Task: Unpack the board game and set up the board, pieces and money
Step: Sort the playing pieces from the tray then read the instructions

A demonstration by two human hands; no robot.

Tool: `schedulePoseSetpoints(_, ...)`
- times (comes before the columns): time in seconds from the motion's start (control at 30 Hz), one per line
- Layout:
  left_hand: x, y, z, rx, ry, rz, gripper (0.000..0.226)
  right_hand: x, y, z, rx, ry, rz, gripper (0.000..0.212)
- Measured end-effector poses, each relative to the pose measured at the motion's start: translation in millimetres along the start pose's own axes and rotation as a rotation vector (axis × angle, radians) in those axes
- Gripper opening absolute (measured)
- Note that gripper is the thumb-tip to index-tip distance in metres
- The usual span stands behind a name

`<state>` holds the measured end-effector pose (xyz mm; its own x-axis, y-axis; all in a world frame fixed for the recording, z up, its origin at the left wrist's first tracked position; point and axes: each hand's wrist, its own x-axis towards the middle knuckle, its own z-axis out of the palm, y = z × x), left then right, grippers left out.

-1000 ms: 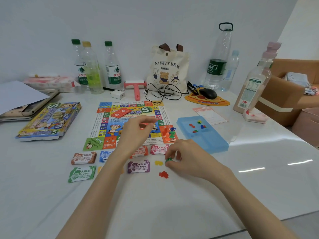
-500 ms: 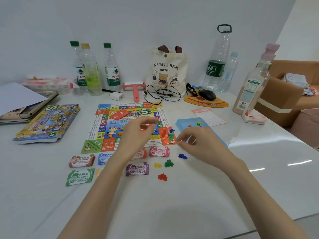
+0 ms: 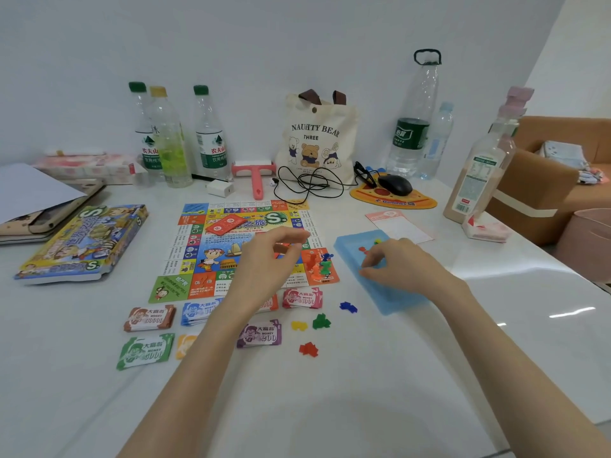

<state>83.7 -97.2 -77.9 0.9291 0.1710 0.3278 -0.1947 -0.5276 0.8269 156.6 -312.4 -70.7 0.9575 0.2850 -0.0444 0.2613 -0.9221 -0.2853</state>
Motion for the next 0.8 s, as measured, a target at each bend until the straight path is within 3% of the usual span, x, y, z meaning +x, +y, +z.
schedulePoseSetpoints(0.3, -3, 0, 7, 0.008, -0.026, -0.002, 0.023, -27, -2, 4, -0.108, 0.078, 0.125, 0.017)
schedulePoseSetpoints(0.8, -4, 2, 14, 0.014, -0.043, 0.015, 0.023, -32, 13, 5, -0.021, 0.215, 0.09, 0.022)
